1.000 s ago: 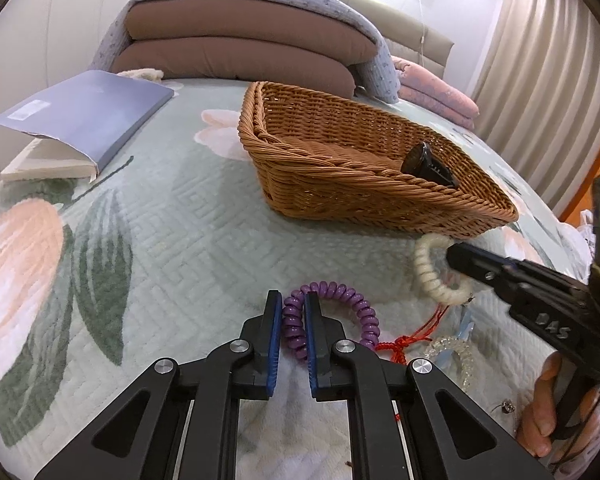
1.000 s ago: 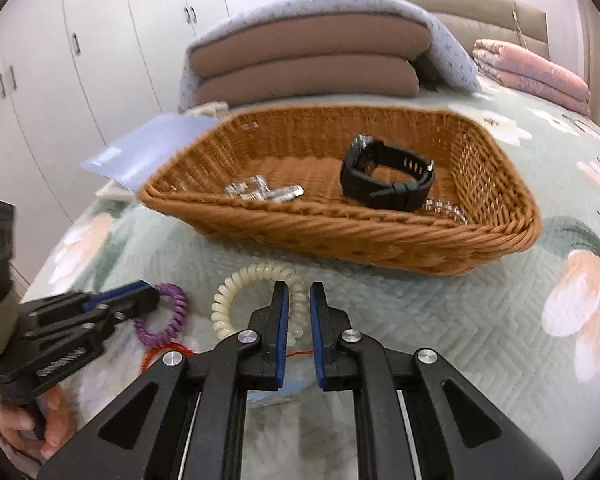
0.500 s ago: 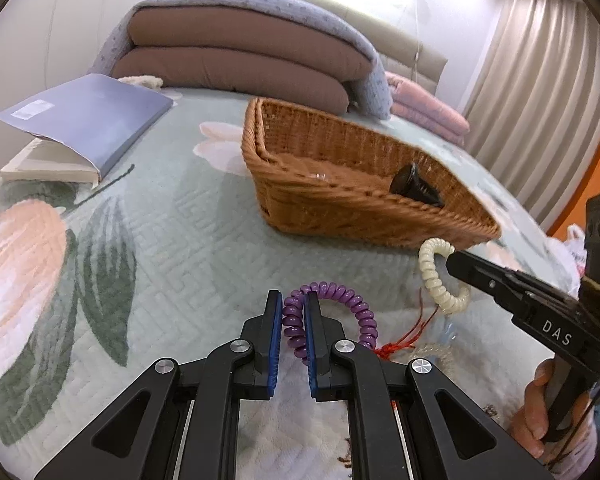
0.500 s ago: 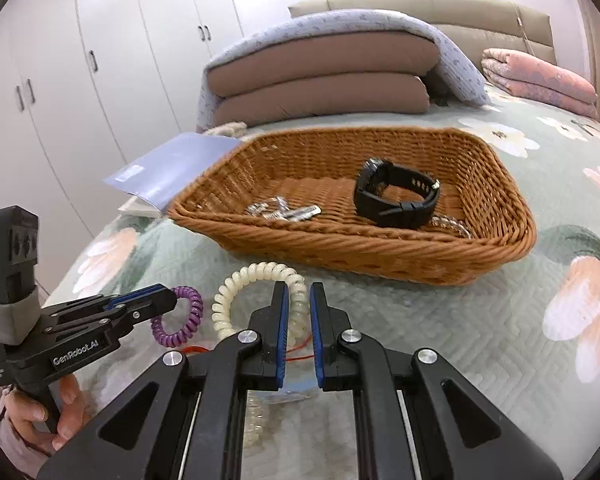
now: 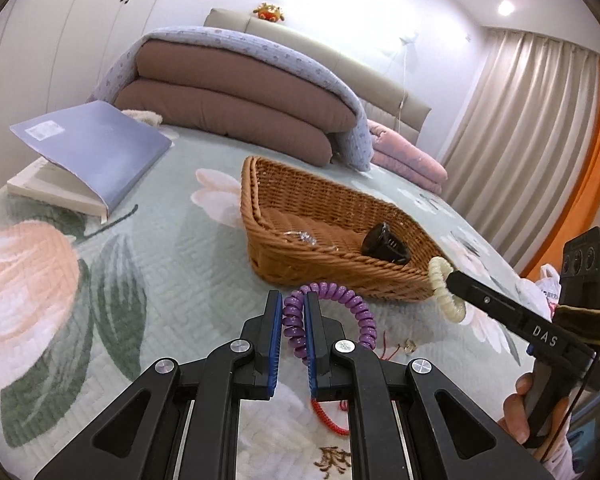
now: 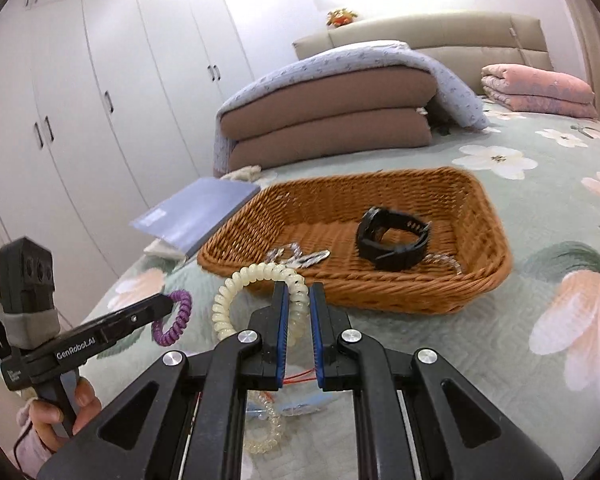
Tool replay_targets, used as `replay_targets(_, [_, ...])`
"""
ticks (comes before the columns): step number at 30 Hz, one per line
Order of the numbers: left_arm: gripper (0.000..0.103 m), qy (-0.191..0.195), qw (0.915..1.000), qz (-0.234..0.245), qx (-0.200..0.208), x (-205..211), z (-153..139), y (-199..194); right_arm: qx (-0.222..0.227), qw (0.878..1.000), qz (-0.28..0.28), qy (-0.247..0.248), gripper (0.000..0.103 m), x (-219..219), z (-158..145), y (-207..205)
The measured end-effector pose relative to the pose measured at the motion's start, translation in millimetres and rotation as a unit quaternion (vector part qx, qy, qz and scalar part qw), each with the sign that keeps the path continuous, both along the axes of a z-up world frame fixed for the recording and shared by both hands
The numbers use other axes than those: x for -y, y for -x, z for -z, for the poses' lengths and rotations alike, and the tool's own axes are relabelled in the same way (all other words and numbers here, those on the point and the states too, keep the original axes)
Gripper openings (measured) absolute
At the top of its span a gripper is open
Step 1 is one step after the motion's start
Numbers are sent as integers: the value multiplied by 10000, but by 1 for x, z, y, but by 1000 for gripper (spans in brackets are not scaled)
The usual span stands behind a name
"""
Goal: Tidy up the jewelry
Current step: 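Carry both coils into the basket and open both tools to drop them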
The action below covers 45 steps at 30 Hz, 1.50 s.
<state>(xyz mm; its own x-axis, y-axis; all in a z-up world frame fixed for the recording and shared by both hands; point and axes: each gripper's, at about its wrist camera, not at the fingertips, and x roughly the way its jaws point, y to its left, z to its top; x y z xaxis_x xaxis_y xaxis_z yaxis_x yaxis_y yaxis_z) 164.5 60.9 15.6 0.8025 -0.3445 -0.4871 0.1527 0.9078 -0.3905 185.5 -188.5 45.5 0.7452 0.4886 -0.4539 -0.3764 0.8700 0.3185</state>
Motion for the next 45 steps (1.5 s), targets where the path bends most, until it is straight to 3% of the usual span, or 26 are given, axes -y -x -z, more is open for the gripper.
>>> replay_targets(6, [11,-51,9996,-7,279,1,-38,-6,108,9989,458,-84,12,25,-34,-15])
replay_targets(12, [11,-82,9984,-36,560,21,-76,-53,26,9953,971,16,12,44,-44,-66])
replay_targets(15, [11,-7,9989,-25,475,34,-64,-88,-109,9930,1176,-27,12,53,-27,-93])
replay_targets(19, [11,87,9997,82,224,42,-27,-119,-314,9910,1297,34,12,59,0,-111])
replay_targets(22, [11,-91,9999,70,63,46,-13,-127,-547,9903,1275,124,12,58,12,-121])
replay_targets(26, [11,-158,9998,58,43,47,-10,-128,-539,9889,1328,400,13,50,17,-121])
replay_targets(36, [11,-301,9994,122,106,54,-10,-125,-555,9890,1328,343,14,52,18,-118])
replay_targets(38, [21,-223,9996,140,51,53,-10,-125,-548,9883,1384,317,19,55,18,-115])
replay_targets(40, [44,-252,9996,84,127,51,-12,-122,-475,9883,1424,267,24,58,15,-112])
replay_targets(42, [45,-314,9991,14,283,51,-16,-115,-365,9888,1437,191,32,61,10,-107])
replay_targets(45, [45,-388,9978,-29,541,52,-24,-105,-254,9897,1401,151,33,61,6,-103])
